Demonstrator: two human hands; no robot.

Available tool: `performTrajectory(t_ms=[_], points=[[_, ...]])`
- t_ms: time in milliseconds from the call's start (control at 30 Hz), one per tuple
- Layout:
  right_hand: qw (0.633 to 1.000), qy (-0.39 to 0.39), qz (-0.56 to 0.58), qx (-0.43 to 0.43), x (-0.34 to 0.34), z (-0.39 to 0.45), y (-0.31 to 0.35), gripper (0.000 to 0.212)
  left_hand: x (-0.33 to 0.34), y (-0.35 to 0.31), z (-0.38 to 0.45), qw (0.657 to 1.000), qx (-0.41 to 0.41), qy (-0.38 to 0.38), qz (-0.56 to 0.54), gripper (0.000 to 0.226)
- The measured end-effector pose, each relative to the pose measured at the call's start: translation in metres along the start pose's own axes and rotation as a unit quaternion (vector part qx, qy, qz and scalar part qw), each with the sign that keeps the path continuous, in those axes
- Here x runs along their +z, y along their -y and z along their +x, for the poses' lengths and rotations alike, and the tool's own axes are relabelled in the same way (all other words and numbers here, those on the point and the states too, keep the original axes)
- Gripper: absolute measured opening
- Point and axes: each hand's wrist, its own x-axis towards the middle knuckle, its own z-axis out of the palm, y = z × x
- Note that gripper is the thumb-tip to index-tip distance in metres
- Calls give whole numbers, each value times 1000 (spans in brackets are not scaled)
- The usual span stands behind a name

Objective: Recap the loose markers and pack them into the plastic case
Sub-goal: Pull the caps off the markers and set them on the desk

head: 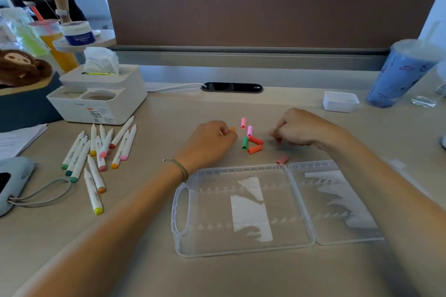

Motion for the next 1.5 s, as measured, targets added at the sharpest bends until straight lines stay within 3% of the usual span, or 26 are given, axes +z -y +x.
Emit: performTrajectory(t_ms=[33, 67, 133, 200, 267, 333, 433, 533, 600, 667, 767, 900, 967, 1033, 1100, 1167, 1200, 1233, 1267, 1300, 1367, 1500], points=[[999, 1, -45, 17, 0, -1, -2, 31, -2, -1, -1, 988, -27, 18, -153, 29], [996, 4, -82, 36, 0, -3, -4, 36, -4, -2, -2, 950, -51, 42, -306, 27], [989, 10, -134, 64, 2, -10, -5, 45, -7, -4, -4, 846, -68, 101, -520, 22], [985, 12, -153, 78, 6, -13, -5, 48, -7, -6, -4, 777, -65, 144, -609, 26], [985, 7, -151, 84, 11, -14, -5, 47, -5, -11, -3, 761, -66, 165, -623, 32], [989, 14, -122, 86, 13, -15, -3, 45, -4, -16, -2, 776, -77, 164, -605, 43], [994, 38, 14, 99, 8, -20, -2, 37, -2, -22, 3, 807, -119, 153, -557, 48], [978, 34, 177, 108, 4, -18, -13, 32, 3, -28, 8, 872, -135, 150, -447, 42], [928, 55, 352, 111, 3, -13, -23, 28, 9, -31, 10, 954, -86, 108, -267, 42], [859, 88, 496, 89, 1, -10, -30, 22, 18, -31, 11, 996, -1, 59, -67, 39], [782, 110, 610, 64, -2, -7, -36, 31, 29, -33, 6, 991, 64, 33, 114, 33], [738, 95, 666, 39, -3, -5, -33, 42, 38, -30, 6, 973, 103, 21, 204, 38], [751, 83, 655, 21, -3, -2, -30, 38, 41, -28, 8, 962, 118, -6, 246, 37], [820, 51, 570, -1, 1, 4, -27, 34, 39, -29, 7, 965, 120, -41, 231, 36], [922, -11, 386, -30, 7, 10, -21, 30, 32, -30, 5, 991, 93, -37, 88, 34], [977, -62, 192, -68, 13, 16, -12, 29, 22, -30, 4, 986, 25, 13, -163, 36], [988, -73, 110, -86, 18, 20, -8, 30, 17, -29, 2, 945, -18, 49, -323, 36], [992, -79, 43, -91, 21, 23, -3, 31, 12, -27, 0, 883, -50, 84, -459, 35], [993, -81, -2, -89, 25, 24, 1, 31, 10, -23, -2, 828, -62, 107, -547, 34], [992, -84, -33, -87, 28, 25, 5, 32, 9, -19, -2, 793, -63, 115, -594, 34], [988, -89, -89, -94, 33, 27, 9, 34, 8, -13, -2, 776, -65, 110, -618, 38], [985, -72, -117, -109, 37, 29, 12, 30, 3, -12, 2, 802, -112, 91, -580, 52]])
